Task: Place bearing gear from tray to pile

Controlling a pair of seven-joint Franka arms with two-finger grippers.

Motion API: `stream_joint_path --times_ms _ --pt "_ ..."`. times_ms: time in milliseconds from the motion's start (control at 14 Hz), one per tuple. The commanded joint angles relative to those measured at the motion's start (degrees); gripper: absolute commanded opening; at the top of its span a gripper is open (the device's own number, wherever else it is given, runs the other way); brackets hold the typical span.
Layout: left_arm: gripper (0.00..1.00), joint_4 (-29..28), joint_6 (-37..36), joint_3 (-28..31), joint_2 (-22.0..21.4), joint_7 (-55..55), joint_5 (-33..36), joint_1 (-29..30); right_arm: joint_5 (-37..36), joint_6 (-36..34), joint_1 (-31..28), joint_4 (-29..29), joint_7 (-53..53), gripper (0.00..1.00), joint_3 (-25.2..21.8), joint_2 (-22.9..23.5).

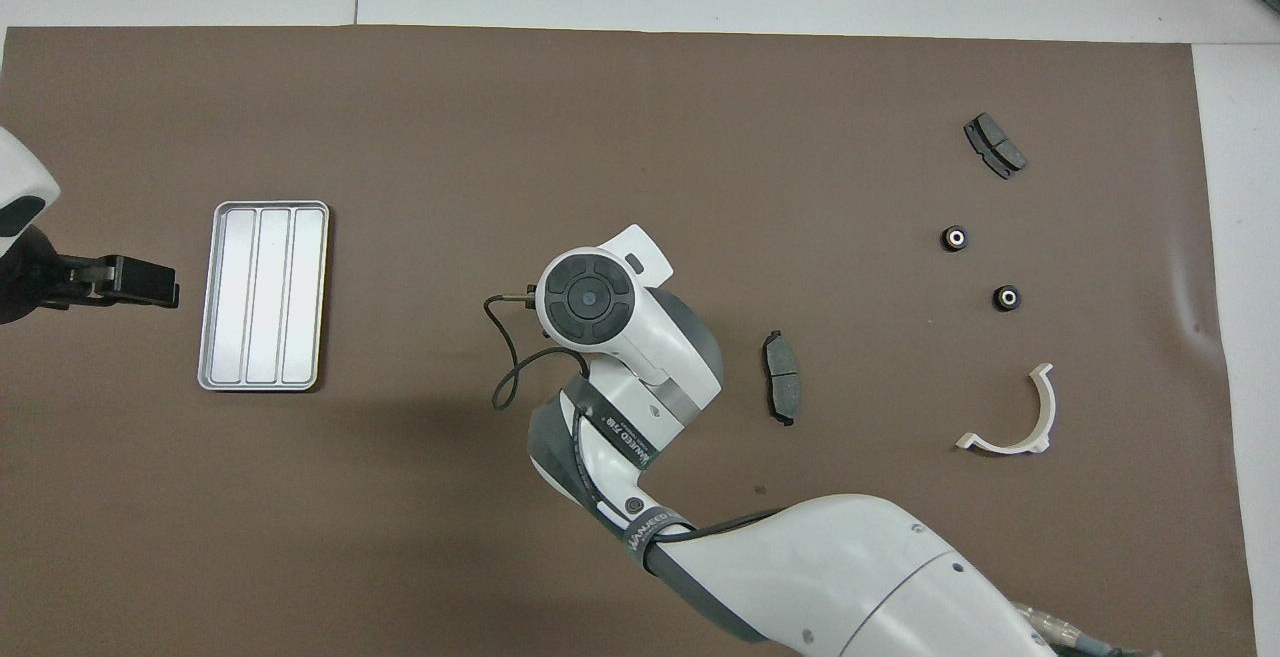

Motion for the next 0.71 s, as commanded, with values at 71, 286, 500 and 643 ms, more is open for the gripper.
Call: stream_joint_path --times_ms 71,286,500,643 --pt "1.00 -2.1 0.6 0.2 -1.8 0.1 1.2 -0.8 -3.2 0.2 -0.5 -0.9 1.1 0.00 0.0 -1.4" --pt "1.00 -2.1 0.6 0.2 -1.8 0.1 1.2 -0.8 -3.2 -2.9 -1.8 -2.5 0.5 0.00 -0.1 -4.6" --pt "1.00 -2.2 0.8 0.1 -1.9 0.1 1.2 -0.7 -3.1 -2.6 -6.2 -13.9 -4.5 0.00 0.1 -14.2" --pt "1.00 -2.6 0.9 0.1 -2.0 0.1 1.2 -0.8 -2.2 -2.3 -10.4 -22.3 -11.8 0.00 0.3 -21.4"
